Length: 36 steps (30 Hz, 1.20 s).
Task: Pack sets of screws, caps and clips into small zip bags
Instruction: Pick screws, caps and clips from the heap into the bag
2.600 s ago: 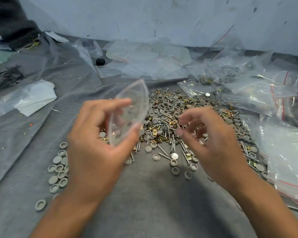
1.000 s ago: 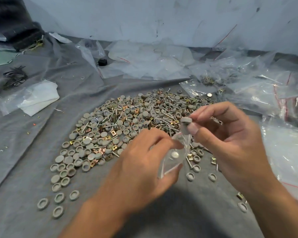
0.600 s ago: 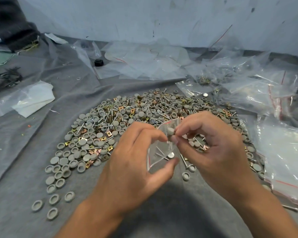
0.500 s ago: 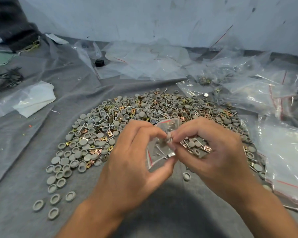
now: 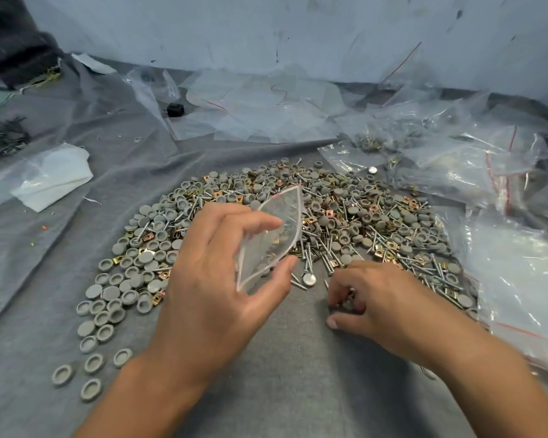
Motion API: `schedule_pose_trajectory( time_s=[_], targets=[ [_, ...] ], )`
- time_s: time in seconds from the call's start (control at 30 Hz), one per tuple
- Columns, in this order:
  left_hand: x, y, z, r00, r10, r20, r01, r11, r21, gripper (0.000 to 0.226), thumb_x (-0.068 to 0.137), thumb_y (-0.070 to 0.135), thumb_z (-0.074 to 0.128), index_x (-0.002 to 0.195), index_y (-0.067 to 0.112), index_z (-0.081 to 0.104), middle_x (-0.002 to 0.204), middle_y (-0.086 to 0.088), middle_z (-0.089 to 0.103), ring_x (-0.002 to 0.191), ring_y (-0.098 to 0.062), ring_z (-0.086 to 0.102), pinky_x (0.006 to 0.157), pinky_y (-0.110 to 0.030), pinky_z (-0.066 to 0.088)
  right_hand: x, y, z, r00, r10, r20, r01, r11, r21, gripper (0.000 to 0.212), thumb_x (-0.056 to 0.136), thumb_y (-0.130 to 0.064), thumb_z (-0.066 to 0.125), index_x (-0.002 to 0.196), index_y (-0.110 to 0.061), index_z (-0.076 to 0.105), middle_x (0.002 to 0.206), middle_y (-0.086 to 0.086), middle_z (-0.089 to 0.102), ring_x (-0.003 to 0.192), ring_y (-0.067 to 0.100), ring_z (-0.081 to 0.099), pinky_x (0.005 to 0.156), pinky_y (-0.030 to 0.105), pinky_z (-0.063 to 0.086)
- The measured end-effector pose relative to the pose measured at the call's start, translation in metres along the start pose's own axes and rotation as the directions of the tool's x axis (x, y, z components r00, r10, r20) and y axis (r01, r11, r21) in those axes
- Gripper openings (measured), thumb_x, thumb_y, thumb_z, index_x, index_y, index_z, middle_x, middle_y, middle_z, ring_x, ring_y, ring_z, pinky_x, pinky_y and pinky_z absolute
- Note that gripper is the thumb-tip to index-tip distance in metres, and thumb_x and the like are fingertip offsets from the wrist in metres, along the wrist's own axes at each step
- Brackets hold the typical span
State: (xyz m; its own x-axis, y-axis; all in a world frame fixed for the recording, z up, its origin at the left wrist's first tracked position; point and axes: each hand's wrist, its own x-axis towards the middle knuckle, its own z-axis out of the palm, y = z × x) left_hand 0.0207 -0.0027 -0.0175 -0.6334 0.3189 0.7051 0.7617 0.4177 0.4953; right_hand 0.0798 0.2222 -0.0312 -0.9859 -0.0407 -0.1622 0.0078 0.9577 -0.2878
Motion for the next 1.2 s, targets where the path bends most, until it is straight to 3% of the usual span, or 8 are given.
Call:
schedule_pose_trajectory(
  time_s=[0.23,0.33,0.63,0.87,0.93,1.03,1.1,1.2],
  targets=[
    [0.001,0.000,0.000,1.000,0.005,0.027,-0.005,1.000,0.004,0.036,0.086,0.028,0.077,0.115,0.010,0.066,0.111,0.006,0.054,0.103,-0.005,0.052,0.092,-0.015,0.041,-0.008,0.000,-0.011,0.993,0.116,0.012,-0.117,0.991,0.060,0.040,0.073,-0.048,0.085,0.096,-0.039,0.055,0.095,-0.022,0.056,0.083,-0.005,0.056,0.071,0.019,0.049],
    [0.000,0.001,0.000,1.000,-0.001,0.031,0.001,1.000,0.007,0.036,0.085,0.027,0.078,0.114,0.009,0.066,0.111,0.005,0.054,0.101,-0.009,0.054,0.090,-0.017,0.044,-0.011,0.000,-0.012,0.986,0.161,0.035,-0.164,0.980,0.116,0.030,0.078,-0.037,0.084,0.091,-0.037,0.057,0.090,-0.017,0.060,0.073,-0.004,0.061,0.063,0.013,0.049],
    [-0.003,-0.001,0.004,0.996,0.011,0.088,-0.011,1.000,0.009,0.036,0.087,0.029,0.076,0.116,0.011,0.065,0.111,0.003,0.056,0.104,-0.005,0.053,0.089,-0.017,0.045,-0.015,0.001,-0.009,0.989,0.137,0.053,-0.140,0.988,0.071,0.013,0.085,-0.025,0.071,0.081,-0.035,0.063,0.079,-0.013,0.062,0.070,0.000,0.057,0.063,0.018,0.049],
    [-0.002,-0.003,0.003,0.996,-0.003,0.087,0.005,1.000,-0.017,0.037,0.088,0.032,0.074,0.118,0.014,0.065,0.112,0.006,0.056,0.108,-0.003,0.053,0.091,-0.017,0.046,0.000,-0.003,-0.002,0.966,0.112,-0.231,-0.032,0.946,0.323,0.020,0.087,-0.023,0.078,0.082,-0.040,0.067,0.078,-0.024,0.067,0.079,-0.013,0.060,0.065,0.005,0.044],
    [-0.001,-0.003,0.003,0.995,-0.011,0.102,0.013,1.000,-0.016,0.037,0.087,0.032,0.075,0.118,0.014,0.065,0.112,0.006,0.056,0.106,-0.007,0.055,0.089,-0.020,0.047,0.004,-0.012,-0.003,0.922,0.073,-0.379,0.102,0.901,0.421,0.017,0.086,-0.024,0.078,0.087,-0.039,0.069,0.085,-0.027,0.068,0.081,-0.006,0.064,0.064,0.006,0.045],
    [-0.002,-0.002,0.004,0.992,-0.002,0.125,0.003,1.000,-0.011,0.039,0.086,0.033,0.075,0.118,0.014,0.065,0.111,0.006,0.056,0.102,-0.010,0.056,0.088,-0.020,0.046,0.006,-0.027,-0.011,0.785,0.052,-0.617,0.404,0.712,0.574,0.013,0.087,-0.024,0.076,0.099,-0.029,0.073,0.089,-0.011,0.072,0.080,0.015,0.069,0.066,0.020,0.054],
    [-0.002,-0.001,0.005,0.991,0.025,0.134,-0.024,1.000,-0.003,0.040,0.086,0.034,0.073,0.119,0.013,0.065,0.112,0.006,0.056,0.101,-0.011,0.056,0.088,-0.020,0.046,0.003,-0.038,-0.014,0.699,0.041,-0.714,0.544,0.617,0.568,0.018,0.089,-0.018,0.075,0.106,-0.025,0.073,0.095,-0.007,0.073,0.084,0.020,0.069,0.071,0.024,0.056],
    [-0.004,-0.001,0.007,0.990,0.049,0.135,-0.050,0.999,0.004,0.041,0.086,0.035,0.075,0.120,0.013,0.065,0.112,0.004,0.057,0.103,-0.015,0.057,0.089,-0.026,0.047,0.002,-0.052,-0.015,0.589,-0.004,-0.808,0.625,0.635,0.453,0.021,0.090,-0.015,0.075,0.108,-0.024,0.071,0.104,-0.011,0.072,0.094,0.020,0.070,0.076,0.027,0.056]
  ],
)
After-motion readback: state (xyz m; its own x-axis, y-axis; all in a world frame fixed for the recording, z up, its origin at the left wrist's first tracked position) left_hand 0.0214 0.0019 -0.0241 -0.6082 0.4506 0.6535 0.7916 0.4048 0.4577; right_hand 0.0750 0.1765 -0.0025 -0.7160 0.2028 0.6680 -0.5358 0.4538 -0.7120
